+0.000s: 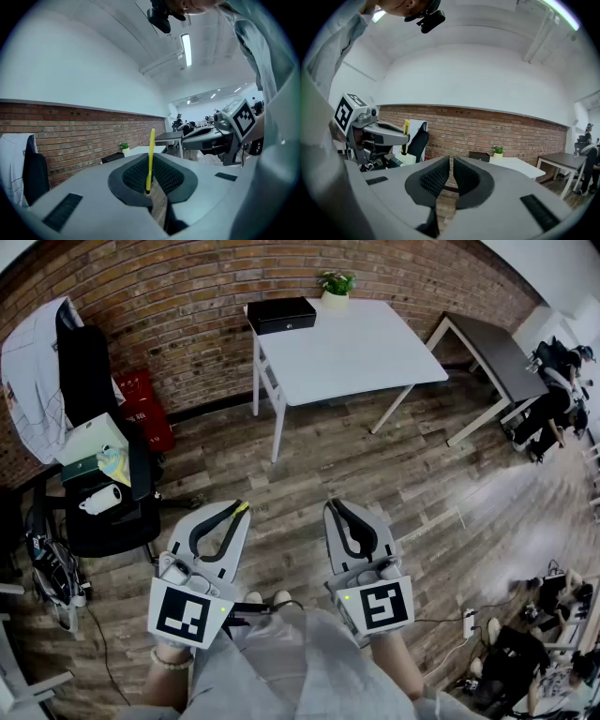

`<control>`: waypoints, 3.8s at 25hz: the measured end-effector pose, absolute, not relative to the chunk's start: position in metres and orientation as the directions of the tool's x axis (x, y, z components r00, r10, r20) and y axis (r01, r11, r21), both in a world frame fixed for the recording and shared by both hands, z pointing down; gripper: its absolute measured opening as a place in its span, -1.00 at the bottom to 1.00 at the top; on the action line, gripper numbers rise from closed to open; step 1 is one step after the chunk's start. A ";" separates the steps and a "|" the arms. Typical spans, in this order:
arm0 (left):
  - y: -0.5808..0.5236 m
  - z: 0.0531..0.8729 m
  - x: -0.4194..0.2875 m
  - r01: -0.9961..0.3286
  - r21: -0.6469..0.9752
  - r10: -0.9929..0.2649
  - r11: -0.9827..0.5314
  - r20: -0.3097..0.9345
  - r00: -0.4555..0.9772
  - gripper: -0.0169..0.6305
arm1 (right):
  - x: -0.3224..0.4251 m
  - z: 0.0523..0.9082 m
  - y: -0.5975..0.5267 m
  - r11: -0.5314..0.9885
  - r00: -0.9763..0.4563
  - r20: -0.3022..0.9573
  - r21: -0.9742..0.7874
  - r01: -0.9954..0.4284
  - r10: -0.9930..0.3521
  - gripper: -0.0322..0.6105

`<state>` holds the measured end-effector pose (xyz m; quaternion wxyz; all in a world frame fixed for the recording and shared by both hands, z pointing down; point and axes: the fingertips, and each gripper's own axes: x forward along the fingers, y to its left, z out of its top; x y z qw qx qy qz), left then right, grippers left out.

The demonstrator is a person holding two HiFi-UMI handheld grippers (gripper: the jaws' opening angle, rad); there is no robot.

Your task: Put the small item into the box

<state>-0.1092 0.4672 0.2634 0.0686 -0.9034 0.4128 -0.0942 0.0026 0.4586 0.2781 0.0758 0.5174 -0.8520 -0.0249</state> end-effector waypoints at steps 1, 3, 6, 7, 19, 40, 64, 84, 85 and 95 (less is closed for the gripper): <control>0.467 0.264 -0.110 -0.733 -0.202 -0.759 -0.650 0.115 0.641 -0.82 | 0.002 0.278 0.459 0.464 -0.454 0.103 0.120 -0.878 -0.885 -0.72; 0.468 0.264 -0.110 -0.736 -0.196 -0.760 -0.648 0.116 0.639 -0.82 | 0.002 0.279 0.459 0.465 -0.455 0.106 0.120 -0.877 -0.884 -0.72; 0.468 0.265 -0.109 -0.746 -0.174 -0.765 -0.643 0.114 0.634 -0.82 | 0.004 0.284 0.462 0.470 -0.454 0.137 0.118 -0.875 -0.880 -0.72; 0.468 0.265 -0.109 -0.747 -0.171 -0.766 -0.642 0.113 0.633 -0.82 | 0.005 0.285 0.462 0.471 -0.453 0.150 0.117 -0.874 -0.879 -0.72; 0.471 0.264 -0.095 -0.750 -0.182 -0.771 -0.636 0.116 0.626 -0.82 | 0.019 0.285 0.465 0.480 -0.467 0.139 0.081 -0.873 -0.873 -0.72; 0.493 0.262 -0.046 -0.794 -0.188 -0.816 -0.578 0.108 0.568 -0.82 | 0.073 0.289 0.481 0.520 -0.511 0.119 0.076 -0.851 -0.852 -0.72; 0.413 0.269 -0.046 -0.799 -0.161 -0.815 -0.580 0.099 0.571 -0.82 | 0.082 0.294 0.413 0.478 -0.469 0.114 0.069 -0.876 -0.876 -0.72; 0.204 0.265 -0.079 -0.730 -0.182 -0.751 -0.659 0.110 0.651 -0.82 | 0.037 0.286 0.211 0.439 -0.422 0.146 0.110 -0.892 -0.895 -0.72; 0.194 0.264 -0.079 -0.723 -0.187 -0.746 -0.665 0.112 0.657 -0.82 | 0.037 0.285 0.200 0.433 -0.416 0.147 0.110 -0.895 -0.897 -0.72; 0.108 0.263 -0.092 -0.682 -0.201 -0.707 -0.704 0.101 0.700 -0.82 | 0.022 0.283 0.118 0.388 -0.370 0.142 0.129 -0.913 -0.918 -0.72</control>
